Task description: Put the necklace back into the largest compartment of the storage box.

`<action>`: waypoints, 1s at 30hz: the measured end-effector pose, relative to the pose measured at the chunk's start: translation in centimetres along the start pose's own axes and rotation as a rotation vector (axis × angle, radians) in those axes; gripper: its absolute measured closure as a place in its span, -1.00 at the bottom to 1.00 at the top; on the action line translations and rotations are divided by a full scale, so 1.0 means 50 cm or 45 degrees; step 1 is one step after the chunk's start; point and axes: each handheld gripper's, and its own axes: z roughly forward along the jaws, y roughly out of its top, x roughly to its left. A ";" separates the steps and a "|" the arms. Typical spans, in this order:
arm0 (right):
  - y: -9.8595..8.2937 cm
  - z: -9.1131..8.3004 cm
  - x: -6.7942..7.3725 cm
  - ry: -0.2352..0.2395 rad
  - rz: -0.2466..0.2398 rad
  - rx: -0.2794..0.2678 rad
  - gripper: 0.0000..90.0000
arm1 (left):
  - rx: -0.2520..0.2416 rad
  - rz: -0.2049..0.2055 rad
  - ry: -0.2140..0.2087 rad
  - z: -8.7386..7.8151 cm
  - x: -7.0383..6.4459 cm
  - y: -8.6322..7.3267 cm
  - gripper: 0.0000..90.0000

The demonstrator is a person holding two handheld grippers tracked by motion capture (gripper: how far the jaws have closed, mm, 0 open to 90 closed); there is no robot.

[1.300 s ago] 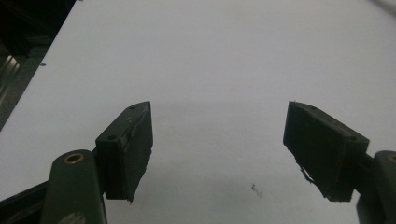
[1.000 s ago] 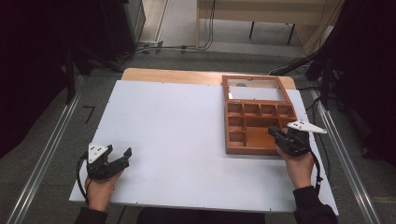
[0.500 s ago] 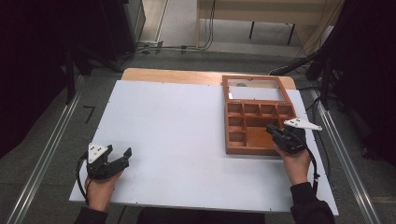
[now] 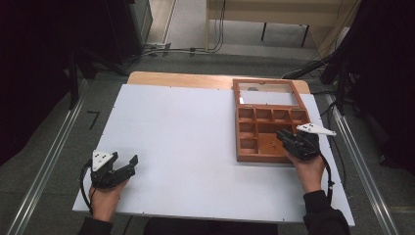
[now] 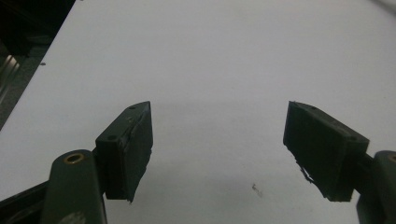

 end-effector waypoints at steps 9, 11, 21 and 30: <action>-0.003 -0.005 0.000 0.015 0.006 0.013 0.33 | -0.003 -0.003 0.000 0.000 0.001 0.000 -0.46; -0.004 -0.007 0.000 0.018 0.008 0.013 0.29 | -0.002 -0.004 -0.002 0.000 0.001 0.000 -0.46; -0.011 -0.015 -0.001 0.018 0.011 0.031 0.17 | -0.002 -0.006 -0.001 -0.001 0.002 0.000 -0.46; -0.029 -0.047 -0.011 0.026 0.033 0.008 0.06 | -0.006 -0.009 -0.002 -0.003 0.002 0.001 -0.46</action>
